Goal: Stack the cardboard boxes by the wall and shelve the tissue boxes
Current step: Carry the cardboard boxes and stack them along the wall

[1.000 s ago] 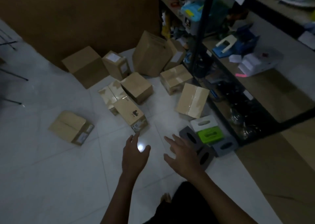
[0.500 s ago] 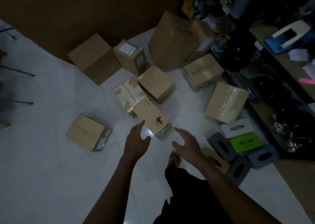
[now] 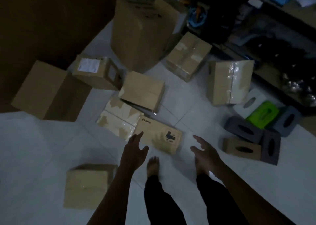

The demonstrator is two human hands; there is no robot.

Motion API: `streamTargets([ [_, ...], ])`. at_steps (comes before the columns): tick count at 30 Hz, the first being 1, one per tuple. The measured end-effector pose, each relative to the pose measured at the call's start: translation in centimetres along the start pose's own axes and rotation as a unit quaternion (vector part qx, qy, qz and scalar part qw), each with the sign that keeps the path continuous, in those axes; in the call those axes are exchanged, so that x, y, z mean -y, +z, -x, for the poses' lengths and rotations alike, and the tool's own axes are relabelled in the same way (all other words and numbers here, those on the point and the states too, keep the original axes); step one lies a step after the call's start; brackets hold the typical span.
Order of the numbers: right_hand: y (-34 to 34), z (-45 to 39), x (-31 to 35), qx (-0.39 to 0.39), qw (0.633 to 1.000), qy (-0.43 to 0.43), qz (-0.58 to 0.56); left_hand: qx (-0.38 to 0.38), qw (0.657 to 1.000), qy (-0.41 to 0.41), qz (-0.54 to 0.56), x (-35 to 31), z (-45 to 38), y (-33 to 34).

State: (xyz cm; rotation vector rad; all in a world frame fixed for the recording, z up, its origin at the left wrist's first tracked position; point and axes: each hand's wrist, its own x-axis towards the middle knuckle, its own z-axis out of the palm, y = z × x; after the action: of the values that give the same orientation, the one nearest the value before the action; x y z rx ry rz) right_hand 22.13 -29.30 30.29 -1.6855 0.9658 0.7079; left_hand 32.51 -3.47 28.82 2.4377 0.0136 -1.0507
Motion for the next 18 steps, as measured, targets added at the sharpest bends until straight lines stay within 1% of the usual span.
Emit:
streamTargets([
  [4,4.7,-3.6,-0.8,-0.057,0.997,0.058,-0.005,0.037,0.999,0.014,-0.029,3.0,-7.0,-1.3],
  [6,7.5,-6.2,-0.8,-0.083,0.992,0.08,-0.042,0.051,0.997,0.021,-0.057,4.8,-10.6,-1.3],
  [11,14.2,-14.0,-4.1,-0.093,0.99,0.086,-0.061,0.058,0.995,0.029,-0.08,9.4,-19.5,0.5],
  [13,16.1,-16.9,-5.6,-0.094,0.987,0.103,-0.074,0.058,0.995,0.015,-0.078,10.7,-22.2,1.6],
  [16,18.4,-20.4,-7.8,-0.119,0.983,0.112,-0.082,0.038,0.998,-0.009,-0.043,12.4,-25.9,3.7],
  [18,19.2,-22.2,-9.1,-0.144,0.979,0.112,-0.093,0.036,0.998,-0.046,-0.02,13.4,-27.6,4.9],
])
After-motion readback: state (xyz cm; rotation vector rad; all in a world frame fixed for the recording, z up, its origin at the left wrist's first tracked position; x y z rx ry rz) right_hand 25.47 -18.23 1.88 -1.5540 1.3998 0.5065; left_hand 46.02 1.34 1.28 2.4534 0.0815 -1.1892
